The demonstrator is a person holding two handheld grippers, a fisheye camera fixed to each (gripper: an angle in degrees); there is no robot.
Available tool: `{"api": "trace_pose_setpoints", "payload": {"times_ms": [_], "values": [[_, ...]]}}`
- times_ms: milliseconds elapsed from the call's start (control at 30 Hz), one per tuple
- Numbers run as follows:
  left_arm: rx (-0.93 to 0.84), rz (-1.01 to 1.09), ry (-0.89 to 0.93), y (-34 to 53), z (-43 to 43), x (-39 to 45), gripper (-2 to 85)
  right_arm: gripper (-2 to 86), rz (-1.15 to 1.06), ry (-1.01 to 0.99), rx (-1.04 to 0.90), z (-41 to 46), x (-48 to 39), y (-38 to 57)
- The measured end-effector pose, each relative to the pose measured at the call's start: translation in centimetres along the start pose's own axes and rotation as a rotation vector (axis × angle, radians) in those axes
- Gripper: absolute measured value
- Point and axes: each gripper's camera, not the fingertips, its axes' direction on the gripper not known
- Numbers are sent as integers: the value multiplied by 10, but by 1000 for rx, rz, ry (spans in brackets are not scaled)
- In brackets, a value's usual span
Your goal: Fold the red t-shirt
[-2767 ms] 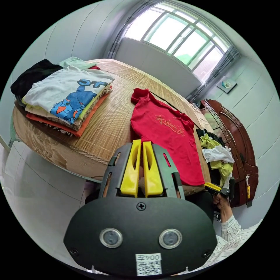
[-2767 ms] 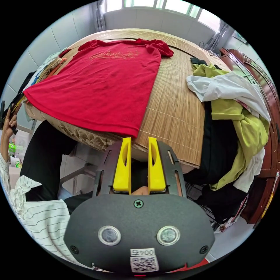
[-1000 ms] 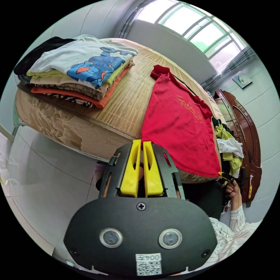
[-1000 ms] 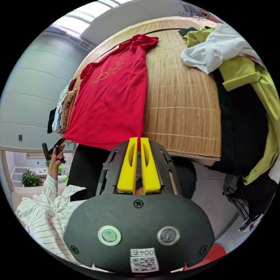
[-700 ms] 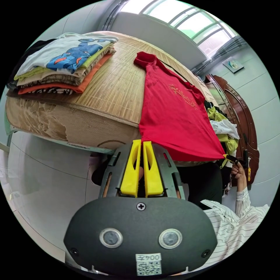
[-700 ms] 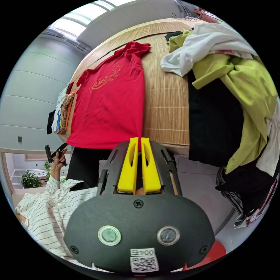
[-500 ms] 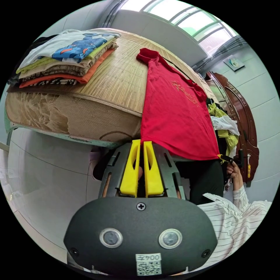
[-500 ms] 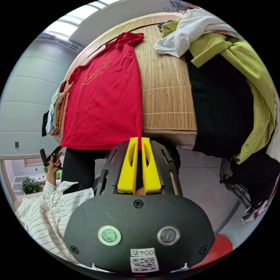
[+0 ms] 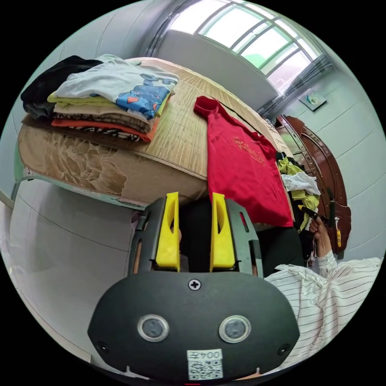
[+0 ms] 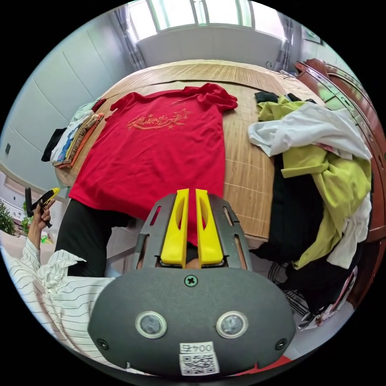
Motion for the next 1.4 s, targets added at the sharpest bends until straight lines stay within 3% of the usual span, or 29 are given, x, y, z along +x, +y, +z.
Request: {"api": "trace_pose_setpoints", "payload": {"times_ms": [300, 467, 700, 833, 1100, 1233, 1300, 1400], "values": [[255, 121, 225, -97, 40, 58, 39, -6, 6, -255, 104, 52, -24, -61], [220, 260, 60, -192, 130, 117, 12, -7, 30, -402, 132, 80, -24, -145], [84, 25, 304, -253, 239, 33, 3, -7, -78, -466, 93, 126, -67, -277], [68, -94, 517, -260, 259, -15, 2, -7, -113, -527, 30, 177, -108, -360], [69, -129, 531, -272, 269, -36, 1, -7, -109, -500, -225, 306, -167, -486], [66, -136, 542, -280, 273, -44, 1, -7, -120, -361, -392, 355, -183, -536], [58, -143, 535, -283, 276, -47, 0, -7, -80, -310, -349, 354, -178, -560], [47, -151, 524, -289, 279, -50, 0, -7, -41, -352, 68, 292, -166, -587]]}}
